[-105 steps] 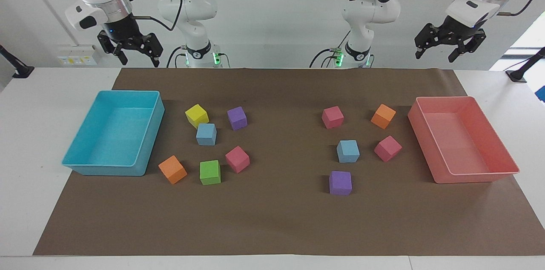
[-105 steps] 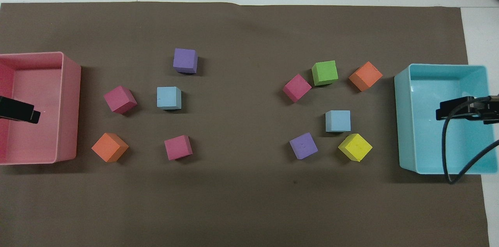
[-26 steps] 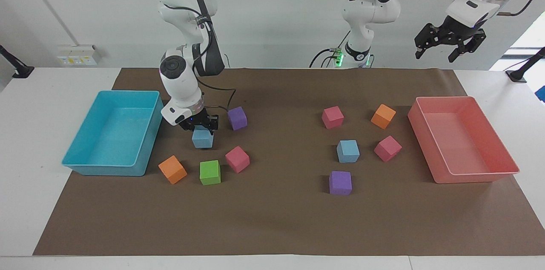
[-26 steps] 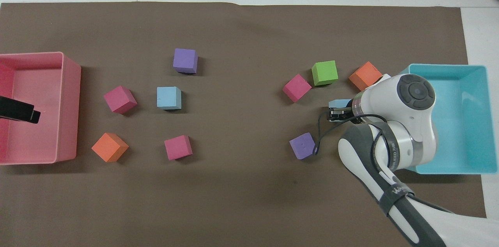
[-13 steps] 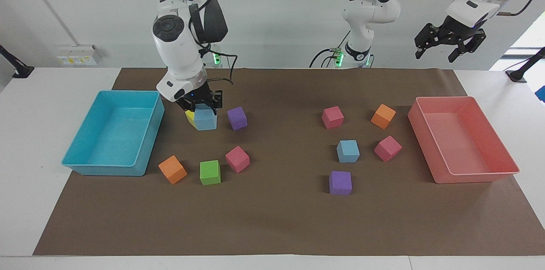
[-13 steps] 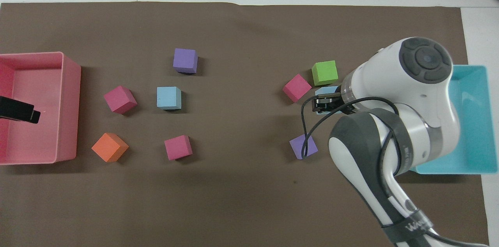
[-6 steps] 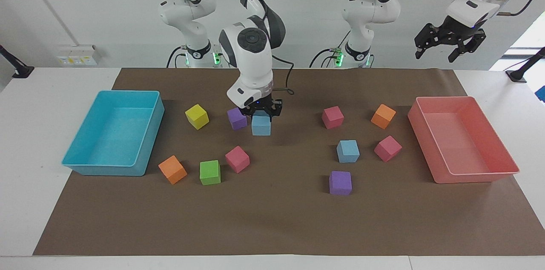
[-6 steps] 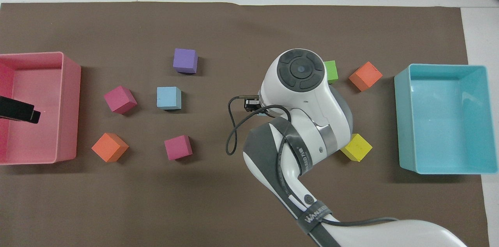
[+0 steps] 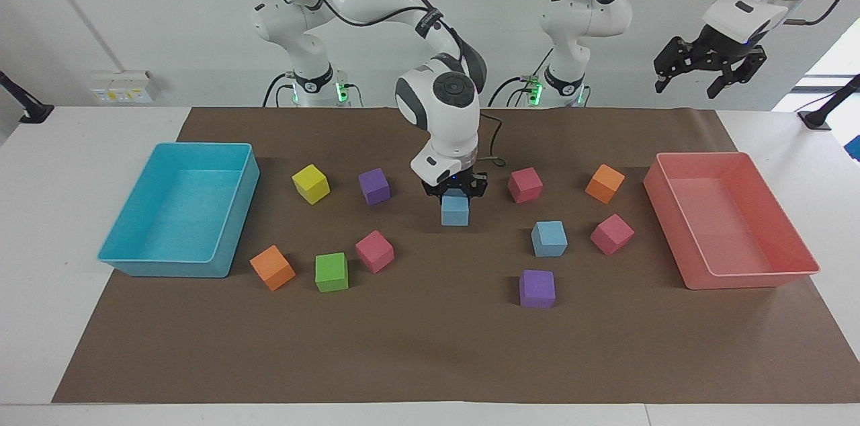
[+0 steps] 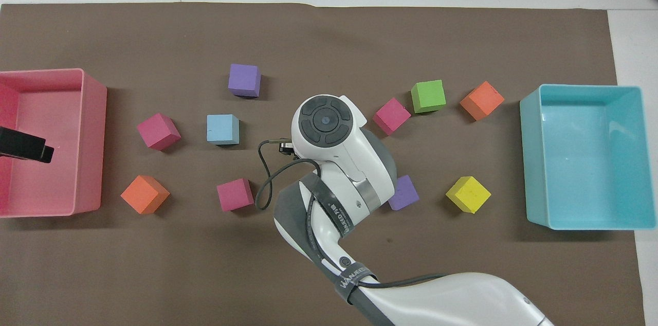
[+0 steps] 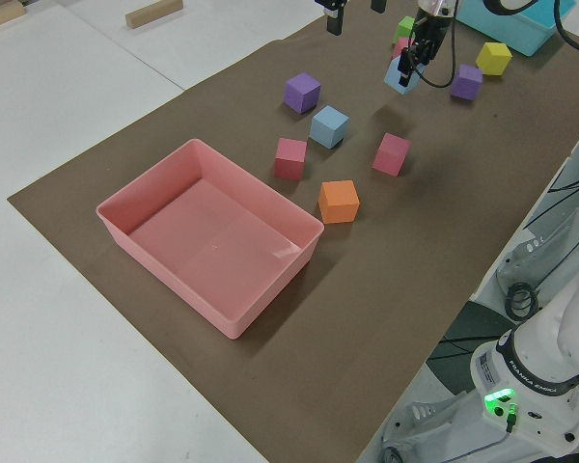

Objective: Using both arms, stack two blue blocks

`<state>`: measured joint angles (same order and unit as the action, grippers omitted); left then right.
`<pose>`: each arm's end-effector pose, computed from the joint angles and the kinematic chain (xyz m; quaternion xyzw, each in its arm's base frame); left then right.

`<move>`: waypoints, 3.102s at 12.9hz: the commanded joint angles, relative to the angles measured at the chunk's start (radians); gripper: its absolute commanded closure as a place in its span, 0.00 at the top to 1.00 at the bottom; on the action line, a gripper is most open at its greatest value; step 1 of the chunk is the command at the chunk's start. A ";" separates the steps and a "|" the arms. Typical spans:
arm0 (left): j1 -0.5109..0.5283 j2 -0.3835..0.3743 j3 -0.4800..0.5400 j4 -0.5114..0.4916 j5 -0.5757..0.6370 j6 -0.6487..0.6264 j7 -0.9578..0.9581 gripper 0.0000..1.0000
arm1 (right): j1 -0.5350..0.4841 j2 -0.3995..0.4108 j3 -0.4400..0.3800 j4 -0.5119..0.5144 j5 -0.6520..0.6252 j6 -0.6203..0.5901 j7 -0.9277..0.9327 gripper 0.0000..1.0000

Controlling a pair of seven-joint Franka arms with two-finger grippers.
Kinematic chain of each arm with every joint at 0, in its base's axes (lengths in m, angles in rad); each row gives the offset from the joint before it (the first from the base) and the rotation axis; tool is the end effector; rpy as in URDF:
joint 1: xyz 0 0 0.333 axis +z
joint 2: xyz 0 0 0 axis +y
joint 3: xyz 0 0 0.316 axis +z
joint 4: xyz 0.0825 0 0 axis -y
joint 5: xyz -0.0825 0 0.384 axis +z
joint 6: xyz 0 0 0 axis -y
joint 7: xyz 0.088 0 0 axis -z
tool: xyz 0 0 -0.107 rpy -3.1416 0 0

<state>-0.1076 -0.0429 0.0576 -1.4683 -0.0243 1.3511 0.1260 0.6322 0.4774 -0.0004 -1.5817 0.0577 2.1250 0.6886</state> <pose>0.5159 -0.0280 0.6763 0.9952 -0.0901 -0.0366 0.0146 0.5562 0.4103 0.3676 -0.9982 0.0427 -0.0107 0.0399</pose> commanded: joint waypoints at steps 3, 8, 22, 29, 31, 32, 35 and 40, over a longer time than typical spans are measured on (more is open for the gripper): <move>0.003 -0.008 -0.004 0.002 0.004 0.005 0.001 1.00 | -0.009 0.053 0.002 0.022 -0.009 0.038 -0.056 0.00; 0.003 -0.008 -0.004 0.002 0.004 0.003 0.001 1.00 | -0.008 0.064 0.008 -0.032 -0.002 0.107 -0.081 0.00; 0.002 -0.008 -0.008 0.003 0.004 -0.003 0.001 1.00 | -0.003 0.027 0.006 -0.021 0.010 0.082 -0.107 1.00; -0.006 -0.008 -0.013 0.002 0.003 0.003 0.004 1.00 | -0.144 -0.091 0.008 -0.069 0.125 0.059 -0.150 1.00; -0.009 -0.008 -0.016 0.006 0.007 0.000 0.000 1.00 | -0.190 -0.095 0.006 -0.095 0.253 0.061 -0.298 1.00; -0.009 -0.006 -0.016 0.006 0.012 0.005 -0.005 1.00 | -0.210 -0.101 0.006 -0.115 0.302 0.070 -0.351 1.00; -0.009 -0.003 -0.037 0.006 0.003 0.038 -0.063 1.00 | -0.245 -0.109 0.006 -0.147 0.399 0.066 -0.501 0.88; -0.026 0.014 -0.039 -0.012 0.001 0.118 -0.072 1.00 | -0.272 -0.137 0.006 -0.236 0.599 0.055 -0.780 0.20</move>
<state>-0.1146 -0.0361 0.0108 -1.4706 -0.0248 1.4323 0.0758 0.3891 0.3921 -0.0063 -1.7497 0.5980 2.1819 -0.0056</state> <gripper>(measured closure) 0.000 0.595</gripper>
